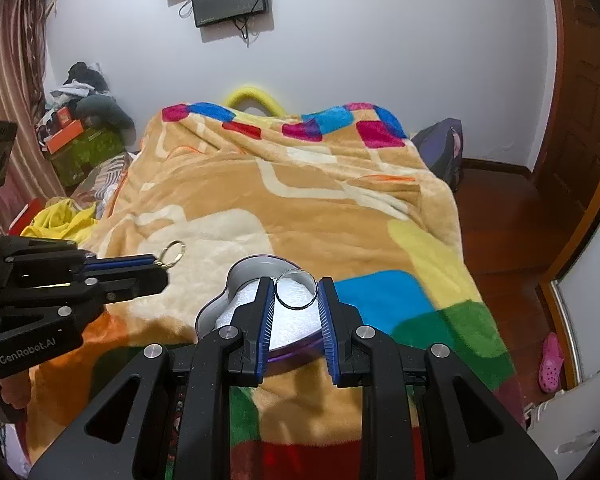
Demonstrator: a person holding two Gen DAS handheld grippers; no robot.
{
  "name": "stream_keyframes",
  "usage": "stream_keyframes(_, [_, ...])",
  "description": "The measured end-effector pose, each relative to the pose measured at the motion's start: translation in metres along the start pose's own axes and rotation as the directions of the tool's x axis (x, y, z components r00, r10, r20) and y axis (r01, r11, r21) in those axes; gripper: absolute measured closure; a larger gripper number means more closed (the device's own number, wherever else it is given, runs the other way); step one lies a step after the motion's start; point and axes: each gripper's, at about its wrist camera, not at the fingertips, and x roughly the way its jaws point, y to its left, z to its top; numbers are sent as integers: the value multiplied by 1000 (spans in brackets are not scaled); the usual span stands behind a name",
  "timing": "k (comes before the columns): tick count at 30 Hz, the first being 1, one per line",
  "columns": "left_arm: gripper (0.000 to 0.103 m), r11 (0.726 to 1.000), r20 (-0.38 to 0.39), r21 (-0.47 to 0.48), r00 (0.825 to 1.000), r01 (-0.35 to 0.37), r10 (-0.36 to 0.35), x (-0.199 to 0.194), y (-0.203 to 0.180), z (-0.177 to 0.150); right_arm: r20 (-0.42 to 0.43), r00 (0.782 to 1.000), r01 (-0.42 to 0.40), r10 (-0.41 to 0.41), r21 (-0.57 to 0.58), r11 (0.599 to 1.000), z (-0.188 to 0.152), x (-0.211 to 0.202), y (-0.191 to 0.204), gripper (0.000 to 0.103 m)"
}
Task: Organize jewelry
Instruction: 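Grasp a gold ring from the pile with the left tool, lift toward tin, then lower the gold ring into the tin and open the left tool while the right tool opens and withdraws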
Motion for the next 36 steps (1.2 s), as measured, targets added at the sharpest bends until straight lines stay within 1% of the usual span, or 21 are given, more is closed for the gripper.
stream_keyframes(10, [98, 998, -63, 5, 996, 68, -68, 30, -4, 0, -55, 998, -9, 8, -3, 1000, -6, 19, -1, 83])
stream_keyframes(16, [98, 997, -73, 10, 995, 74, -73, 33, -4, 0, -68, 998, -12, 12, -3, 1000, -6, 20, -2, 83])
stream_keyframes(20, [97, 998, -59, 22, 997, 54, -52, 27, -5, 1, -77, 997, -16, 15, -15, 1000, -5, 21, 0, 82])
stream_keyframes(23, [93, 999, -46, 25, 998, 32, -31, 19, -5, 1, -74, 997, -11, 9, -18, 1000, -5, 18, 2, 75])
stream_keyframes(28, [91, 1000, -19, 18, 1000, -3, 4, 2, -3, 1, -61, 998, -10, 9, -13, 1000, -3, 7, 3, 74])
stream_keyframes(30, [87, 1000, -7, 12, 1000, -11, 11, -7, -3, 0, -50, 999, -6, 6, -11, 1000, -2, 0, 4, 73])
stream_keyframes(32, [77, 1000, 5, 4, 1000, -21, 21, -15, -3, -1, -36, 999, -5, 4, -8, 1000, -2, -11, 5, 73])
stream_keyframes(36, [76, 999, 29, 4, 999, -46, 46, -34, -7, -3, -10, 1000, 3, -3, -3, 1000, -2, -31, 6, 73])
